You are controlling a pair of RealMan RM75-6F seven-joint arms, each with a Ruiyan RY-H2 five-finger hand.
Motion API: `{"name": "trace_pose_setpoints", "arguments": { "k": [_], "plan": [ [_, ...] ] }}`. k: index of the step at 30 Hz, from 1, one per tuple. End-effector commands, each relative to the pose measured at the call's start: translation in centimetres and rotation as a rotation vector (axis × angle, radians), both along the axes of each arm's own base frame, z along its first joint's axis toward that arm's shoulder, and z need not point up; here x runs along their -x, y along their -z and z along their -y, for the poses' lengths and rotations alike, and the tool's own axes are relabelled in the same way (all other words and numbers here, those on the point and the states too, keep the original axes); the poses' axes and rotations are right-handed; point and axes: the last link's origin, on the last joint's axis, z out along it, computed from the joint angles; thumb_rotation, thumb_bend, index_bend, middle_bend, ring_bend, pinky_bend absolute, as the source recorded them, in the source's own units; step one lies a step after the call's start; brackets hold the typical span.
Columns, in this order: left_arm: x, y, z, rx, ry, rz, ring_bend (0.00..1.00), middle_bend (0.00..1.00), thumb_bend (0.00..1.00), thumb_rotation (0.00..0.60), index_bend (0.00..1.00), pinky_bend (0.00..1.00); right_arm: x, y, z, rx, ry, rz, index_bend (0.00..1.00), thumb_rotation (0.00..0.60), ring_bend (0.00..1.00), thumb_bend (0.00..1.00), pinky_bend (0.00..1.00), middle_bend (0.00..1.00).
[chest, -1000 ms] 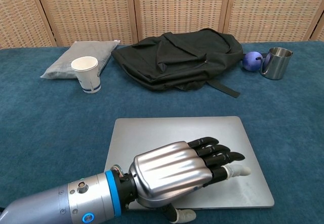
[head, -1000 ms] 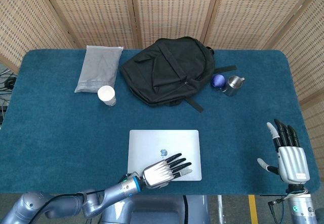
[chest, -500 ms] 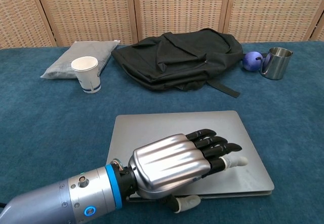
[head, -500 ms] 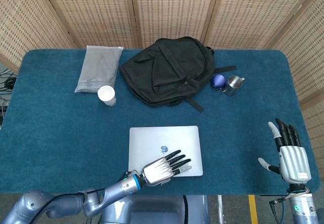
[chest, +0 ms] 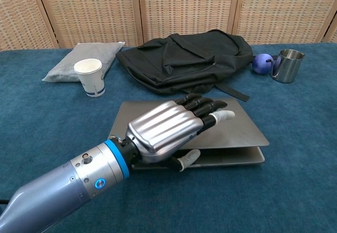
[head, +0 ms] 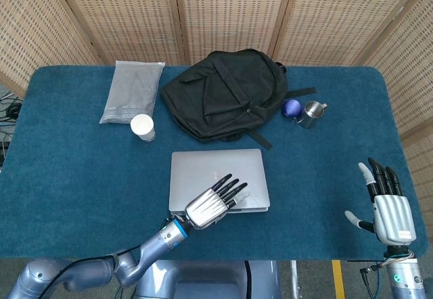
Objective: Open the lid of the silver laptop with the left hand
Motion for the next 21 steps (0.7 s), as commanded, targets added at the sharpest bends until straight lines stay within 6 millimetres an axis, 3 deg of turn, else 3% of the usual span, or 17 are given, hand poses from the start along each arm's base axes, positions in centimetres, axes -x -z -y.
{"name": "trace_pose_setpoints", "arguments": {
  "k": [1, 16, 21],
  "plan": [
    [0.3, -0.1, -1.1, -0.051, -0.118, 0.011, 0.00, 0.00, 0.55, 0.600, 0.00, 0.00, 0.0, 0.1, 0.0, -0.003, -0.002, -0.003, 0.00, 0.600, 0.00, 0.00, 0.00, 0.00],
    [1.5, -0.6, -4.1, -0.140, -0.238, -0.068, 0.00, 0.00, 0.55, 0.600, 0.00, 0.00, -0.4, 2.5, 1.0, -0.124, -0.045, -0.035, 0.00, 0.600, 0.00, 0.00, 0.00, 0.00],
    [1.4, -0.9, -4.8, -0.128, -0.244, -0.053, 0.00, 0.00, 0.55, 0.600, 0.00, 0.00, -0.5, 3.4, 1.7, -0.207, -0.126, -0.044, 0.09, 0.600, 0.00, 0.00, 0.01, 0.01]
  ]
}}
